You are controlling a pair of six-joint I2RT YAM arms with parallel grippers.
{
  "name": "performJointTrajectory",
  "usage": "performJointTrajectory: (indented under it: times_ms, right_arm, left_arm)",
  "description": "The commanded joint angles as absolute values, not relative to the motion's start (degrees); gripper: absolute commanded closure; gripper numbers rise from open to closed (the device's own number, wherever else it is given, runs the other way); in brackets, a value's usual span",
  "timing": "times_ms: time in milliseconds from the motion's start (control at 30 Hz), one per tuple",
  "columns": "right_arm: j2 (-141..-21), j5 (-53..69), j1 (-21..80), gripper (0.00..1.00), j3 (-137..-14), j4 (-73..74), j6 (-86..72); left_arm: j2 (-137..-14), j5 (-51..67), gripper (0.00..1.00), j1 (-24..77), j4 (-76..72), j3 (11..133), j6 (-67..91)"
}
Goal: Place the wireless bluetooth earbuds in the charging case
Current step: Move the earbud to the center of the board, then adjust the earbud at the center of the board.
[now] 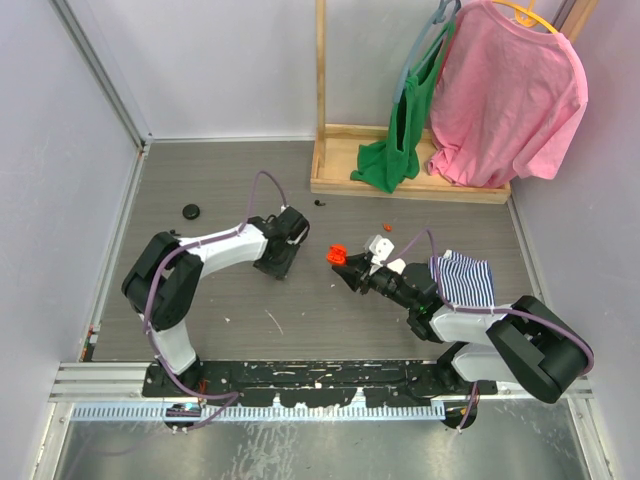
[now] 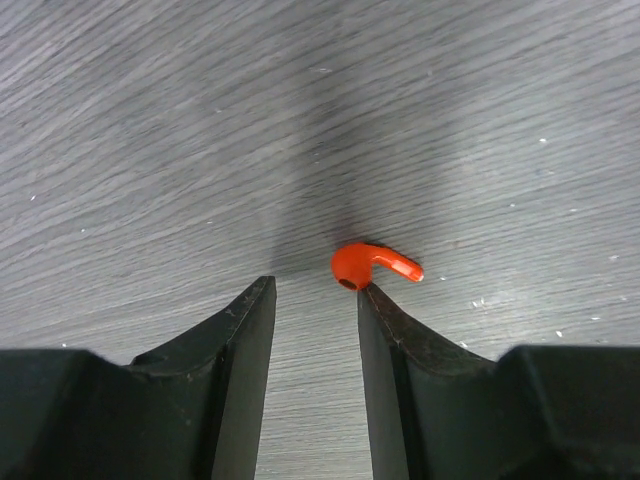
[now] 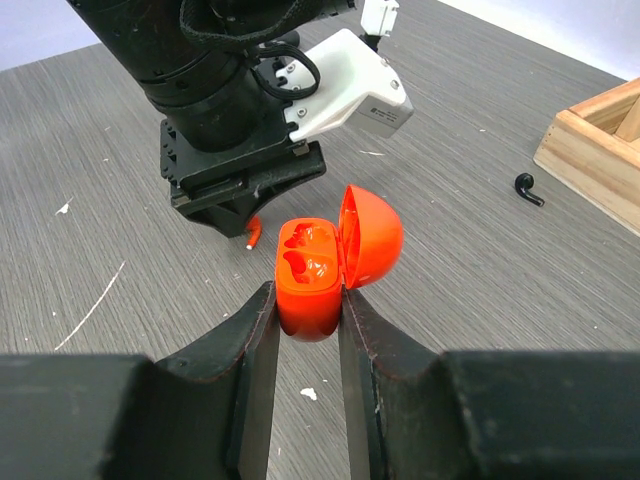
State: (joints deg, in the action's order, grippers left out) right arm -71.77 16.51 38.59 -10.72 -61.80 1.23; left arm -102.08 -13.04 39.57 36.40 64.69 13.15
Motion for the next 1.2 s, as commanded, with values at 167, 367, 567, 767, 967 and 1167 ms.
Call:
performJointTrajectory:
  times_ms: [167,367,567,767,967,1167]
  right_arm:
    - [-71.8,16.0,39.0,0.99,-12.6,-64.5,1.8]
    - [-71.7,16.0,39.0,0.99,-12.7,-64.4,1.7]
    - [-72.0,16.0,39.0,0.99,-12.9,-64.2,1.8]
    - [-71.8,15.9,39.0,0.99,-12.8,-64.0,1.8]
    - [-71.7,16.0,39.1,0.99,-12.9,-63.8,1.9]
    - [-71.7,16.0,39.2,0.99,-13.0,-63.5,2.1]
  left_arm:
    - [-98.5,-17.7,0.59,37.3,38.1,64.4,16.9]
    - [-93.7,-14.9,0.60,37.3,39.4,64.4,22.5]
    - [-90.1,-12.1,0.64,37.2,37.2,63.8,32.7]
    - [-89.7,-9.7,0.65,36.0,31.0,60.8,39.8]
    - [-91.2,-7.2,0.65,35.0,26.0,57.9,43.1]
    - [-91.5,-5.2,0.69,33.1,20.6,54.4,44.9]
